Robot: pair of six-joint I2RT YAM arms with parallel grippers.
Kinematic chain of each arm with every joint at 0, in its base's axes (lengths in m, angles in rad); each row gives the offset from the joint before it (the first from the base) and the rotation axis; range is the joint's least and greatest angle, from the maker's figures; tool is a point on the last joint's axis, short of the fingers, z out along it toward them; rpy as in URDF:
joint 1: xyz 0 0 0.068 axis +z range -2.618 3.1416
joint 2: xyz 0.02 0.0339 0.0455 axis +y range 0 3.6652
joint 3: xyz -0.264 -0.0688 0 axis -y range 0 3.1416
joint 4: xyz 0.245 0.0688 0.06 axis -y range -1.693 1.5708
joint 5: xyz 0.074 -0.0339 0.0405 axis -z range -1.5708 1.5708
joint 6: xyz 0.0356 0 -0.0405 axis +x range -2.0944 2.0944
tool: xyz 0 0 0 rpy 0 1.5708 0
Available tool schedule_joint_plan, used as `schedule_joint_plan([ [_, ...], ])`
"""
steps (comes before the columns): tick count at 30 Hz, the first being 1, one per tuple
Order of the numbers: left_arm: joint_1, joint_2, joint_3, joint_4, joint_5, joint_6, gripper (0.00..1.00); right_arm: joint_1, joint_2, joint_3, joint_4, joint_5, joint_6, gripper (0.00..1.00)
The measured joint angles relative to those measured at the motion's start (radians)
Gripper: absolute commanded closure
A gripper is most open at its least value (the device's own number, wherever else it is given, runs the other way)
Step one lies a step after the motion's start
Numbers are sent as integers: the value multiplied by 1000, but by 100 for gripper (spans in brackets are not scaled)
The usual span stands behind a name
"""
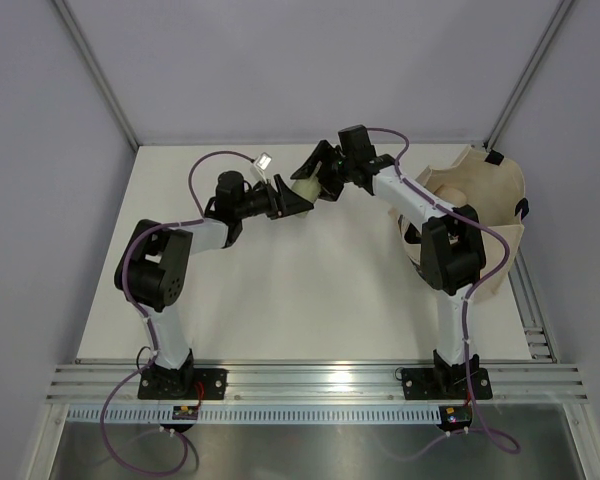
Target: Place the personal care products into the canvas bag
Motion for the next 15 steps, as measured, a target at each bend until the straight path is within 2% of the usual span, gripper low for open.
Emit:
schedule_joint_plan([
  [1, 0, 0, 0, 1, 1, -3, 99, 0, 0, -2, 4, 0, 1, 43],
  [2, 1, 0, 0, 6, 0, -3, 95, 0, 0, -4, 15, -2, 8, 61],
  [4, 2, 0, 0, 14, -6, 0, 81, 0, -2, -17, 43, -3, 13, 74],
  [5, 3, 0, 0, 14, -8, 1, 72, 0, -4, -27, 58, -4, 15, 87],
  [6, 3, 0, 0, 12, -11, 3, 52, 0, -6, -40, 76, -5, 18, 94],
  [7, 2, 0, 0, 8, -11, 5, 44, 0, -8, -51, 89, -6, 22, 100],
  [8, 2, 0, -2, 8, -13, 5, 34, 0, -12, -63, 105, -8, 23, 100],
  [10, 2, 0, -4, 10, -14, 7, 1, 0, -17, -74, 124, -11, 21, 100],
  [15, 5, -23, -11, 31, 6, 2, 1, -10, -18, -87, 171, -61, -16, 100],
])
